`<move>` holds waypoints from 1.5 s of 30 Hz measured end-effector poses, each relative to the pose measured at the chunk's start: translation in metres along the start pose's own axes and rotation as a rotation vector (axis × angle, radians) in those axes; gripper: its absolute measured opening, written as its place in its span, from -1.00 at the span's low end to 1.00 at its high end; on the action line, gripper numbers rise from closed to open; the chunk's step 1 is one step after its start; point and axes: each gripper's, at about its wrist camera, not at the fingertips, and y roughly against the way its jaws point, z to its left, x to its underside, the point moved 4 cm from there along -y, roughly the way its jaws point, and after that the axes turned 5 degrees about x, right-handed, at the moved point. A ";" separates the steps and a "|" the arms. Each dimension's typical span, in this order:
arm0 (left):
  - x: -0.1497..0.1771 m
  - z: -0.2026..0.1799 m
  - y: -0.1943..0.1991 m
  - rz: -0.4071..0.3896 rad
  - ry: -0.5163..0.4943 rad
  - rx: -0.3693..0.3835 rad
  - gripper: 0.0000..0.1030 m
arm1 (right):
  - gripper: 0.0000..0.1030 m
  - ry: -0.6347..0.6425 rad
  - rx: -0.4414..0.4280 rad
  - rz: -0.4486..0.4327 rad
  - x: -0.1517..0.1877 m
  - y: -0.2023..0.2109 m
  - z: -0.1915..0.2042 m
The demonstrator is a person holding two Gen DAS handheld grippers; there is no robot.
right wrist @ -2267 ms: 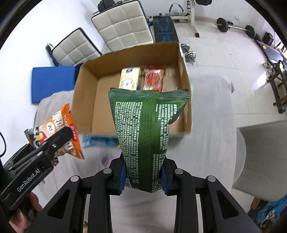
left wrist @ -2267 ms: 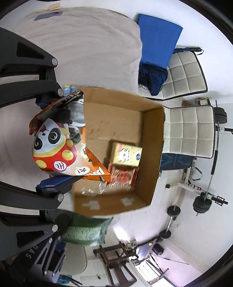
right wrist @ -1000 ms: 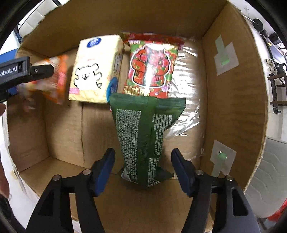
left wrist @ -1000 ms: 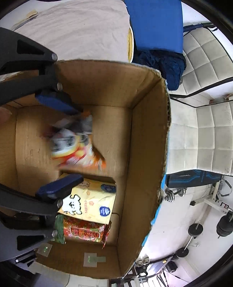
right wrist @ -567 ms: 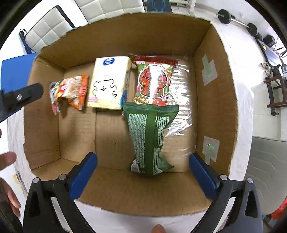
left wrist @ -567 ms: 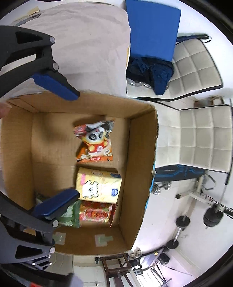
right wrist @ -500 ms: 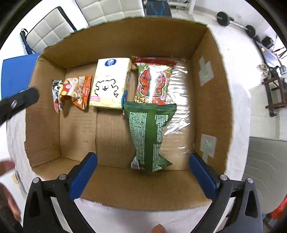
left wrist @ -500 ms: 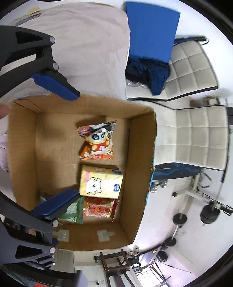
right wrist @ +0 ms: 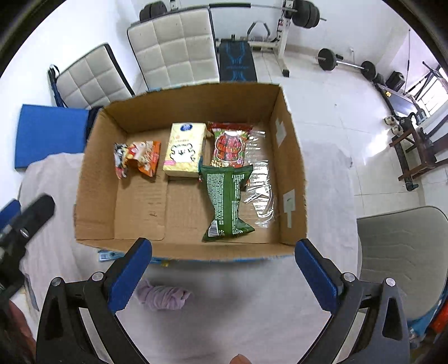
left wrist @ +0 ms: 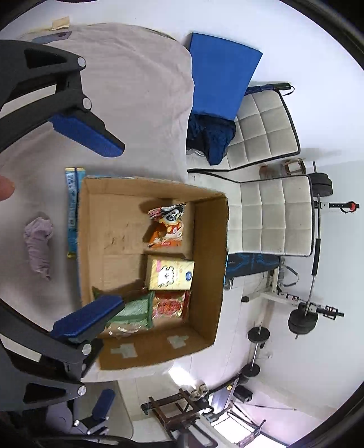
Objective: Organize soft objects
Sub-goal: 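Move the right tool to the lavender towel and grasp it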
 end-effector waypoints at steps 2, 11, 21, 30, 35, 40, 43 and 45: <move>0.006 -0.003 0.010 -0.015 -0.005 -0.006 0.97 | 1.00 -0.007 -0.001 -0.017 0.004 0.013 -0.002; 0.017 0.012 0.030 -0.047 0.063 -0.073 0.97 | 1.00 -0.041 -0.058 0.009 0.023 0.028 -0.003; 0.115 0.091 -0.014 0.157 0.251 -0.225 0.97 | 1.00 -0.307 -0.324 0.479 0.124 -0.109 0.044; 0.164 0.127 -0.046 0.273 0.337 -0.252 0.97 | 0.35 -0.487 -0.381 0.570 0.165 -0.176 0.081; 0.153 0.122 -0.067 0.277 0.285 -0.178 0.97 | -0.21 -0.360 -0.333 0.526 0.163 -0.161 0.081; 0.128 0.111 -0.104 0.324 0.156 -0.098 0.97 | -0.21 -0.230 -0.245 0.474 0.158 -0.144 0.057; 0.119 0.105 -0.133 0.366 0.096 -0.066 0.97 | -0.21 -0.174 -0.223 0.455 0.160 -0.138 0.046; 0.115 0.102 -0.150 0.389 0.045 -0.072 0.97 | -0.21 -0.124 -0.202 0.455 0.159 -0.139 0.046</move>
